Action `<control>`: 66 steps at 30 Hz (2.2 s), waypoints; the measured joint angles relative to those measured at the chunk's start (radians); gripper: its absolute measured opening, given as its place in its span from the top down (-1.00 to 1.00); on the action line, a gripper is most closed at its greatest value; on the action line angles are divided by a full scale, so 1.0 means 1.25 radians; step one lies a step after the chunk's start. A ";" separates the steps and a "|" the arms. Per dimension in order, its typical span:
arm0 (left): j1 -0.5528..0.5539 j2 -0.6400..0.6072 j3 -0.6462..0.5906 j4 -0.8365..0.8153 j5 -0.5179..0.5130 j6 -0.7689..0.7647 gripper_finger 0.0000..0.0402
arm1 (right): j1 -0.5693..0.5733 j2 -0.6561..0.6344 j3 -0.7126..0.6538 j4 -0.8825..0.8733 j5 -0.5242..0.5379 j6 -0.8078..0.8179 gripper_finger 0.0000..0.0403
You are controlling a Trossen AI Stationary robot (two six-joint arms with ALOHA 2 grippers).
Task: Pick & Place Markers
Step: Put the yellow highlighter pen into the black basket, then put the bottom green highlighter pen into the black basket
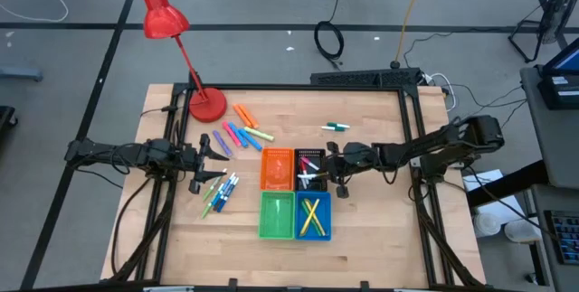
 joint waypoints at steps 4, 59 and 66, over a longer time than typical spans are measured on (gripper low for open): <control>0.000 0.000 0.000 0.000 0.000 0.000 -0.05 | 0.000 0.019 0.006 -0.001 0.000 -0.013 0.80; 0.000 0.000 0.000 0.001 0.000 0.000 -0.05 | -0.434 -0.052 -0.065 -0.129 0.060 -0.079 0.15; 0.000 0.000 0.000 0.001 0.000 0.000 -0.05 | -0.434 0.049 -0.058 -0.057 0.061 -0.084 0.18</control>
